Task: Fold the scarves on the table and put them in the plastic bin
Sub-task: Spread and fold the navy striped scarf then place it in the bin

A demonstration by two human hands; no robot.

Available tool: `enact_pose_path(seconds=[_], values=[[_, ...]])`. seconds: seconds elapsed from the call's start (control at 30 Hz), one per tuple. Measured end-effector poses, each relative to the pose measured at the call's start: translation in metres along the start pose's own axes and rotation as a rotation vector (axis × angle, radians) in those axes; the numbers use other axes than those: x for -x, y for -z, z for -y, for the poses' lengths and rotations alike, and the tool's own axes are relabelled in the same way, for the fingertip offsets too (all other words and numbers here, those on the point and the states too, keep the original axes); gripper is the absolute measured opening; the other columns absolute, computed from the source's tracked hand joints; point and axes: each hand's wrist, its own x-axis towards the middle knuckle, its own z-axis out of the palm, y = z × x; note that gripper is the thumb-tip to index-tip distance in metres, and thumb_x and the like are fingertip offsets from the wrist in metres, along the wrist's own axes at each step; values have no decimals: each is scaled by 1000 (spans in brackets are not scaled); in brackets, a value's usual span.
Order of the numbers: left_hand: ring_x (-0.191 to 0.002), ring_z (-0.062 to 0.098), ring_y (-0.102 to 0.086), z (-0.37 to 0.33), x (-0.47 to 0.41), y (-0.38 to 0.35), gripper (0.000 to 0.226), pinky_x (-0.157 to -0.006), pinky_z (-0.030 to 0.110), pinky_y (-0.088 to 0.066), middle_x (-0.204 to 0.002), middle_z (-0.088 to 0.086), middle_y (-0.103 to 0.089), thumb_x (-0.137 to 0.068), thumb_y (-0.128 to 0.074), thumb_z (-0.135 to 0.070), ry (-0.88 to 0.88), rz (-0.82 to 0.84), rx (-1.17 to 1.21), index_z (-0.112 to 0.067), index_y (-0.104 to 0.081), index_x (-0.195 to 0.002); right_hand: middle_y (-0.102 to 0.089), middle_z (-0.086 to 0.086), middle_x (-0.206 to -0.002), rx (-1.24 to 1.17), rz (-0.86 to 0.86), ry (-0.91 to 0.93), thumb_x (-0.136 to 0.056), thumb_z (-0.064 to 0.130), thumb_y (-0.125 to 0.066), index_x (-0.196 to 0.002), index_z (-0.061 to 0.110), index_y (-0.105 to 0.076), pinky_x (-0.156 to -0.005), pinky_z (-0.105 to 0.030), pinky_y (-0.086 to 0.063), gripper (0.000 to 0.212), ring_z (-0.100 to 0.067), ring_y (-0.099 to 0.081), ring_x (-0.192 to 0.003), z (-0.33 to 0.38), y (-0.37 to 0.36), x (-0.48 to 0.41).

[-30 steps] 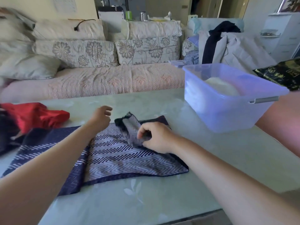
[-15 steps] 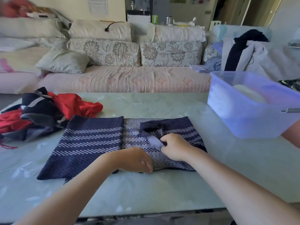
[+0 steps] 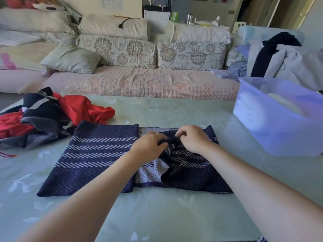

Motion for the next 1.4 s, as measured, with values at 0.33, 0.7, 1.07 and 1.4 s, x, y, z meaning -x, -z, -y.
enact_pose_path(seconds=[0.33, 0.7, 1.07, 1.4], values=[[-90, 30, -62, 9, -68, -13, 38, -76, 39, -54, -104, 11, -66, -89, -59, -43, 292, -8, -187, -7, -60, -102, -55, 3, -142, 273, 14, 151, -102, 20, -44, -137, 29, -57, -98, -37, -46, 39, -23, -53, -126, -34, -22, -63], [-66, 20, -52, 22, -85, 2, 23, -54, 29, -41, -98, 6, -63, -89, -60, -5, 234, 33, 525, -20, -50, -105, -58, 3, -111, 386, -78, 143, -92, 34, -57, -105, 28, -71, -91, -37, -39, 21, -24, -57, -103, -38, -21, -78], [-110, 29, -51, 43, -105, -5, 40, -85, 37, -45, -124, 8, -54, -87, -51, -1, 59, -205, -186, -21, -55, -122, -53, -5, -132, 151, -112, 42, -99, 20, -55, -130, 16, -57, -97, -38, -47, 31, -25, -55, -116, -57, -33, -90], [-148, 24, -15, 47, -78, -15, 52, -117, 45, -19, -162, -2, -18, -103, -33, -48, -1, 208, -377, -36, -24, -153, -38, 4, -157, 491, 44, 193, -106, 41, -31, -152, 32, -38, -112, -43, -34, 47, -26, -36, -137, -63, -32, -70]])
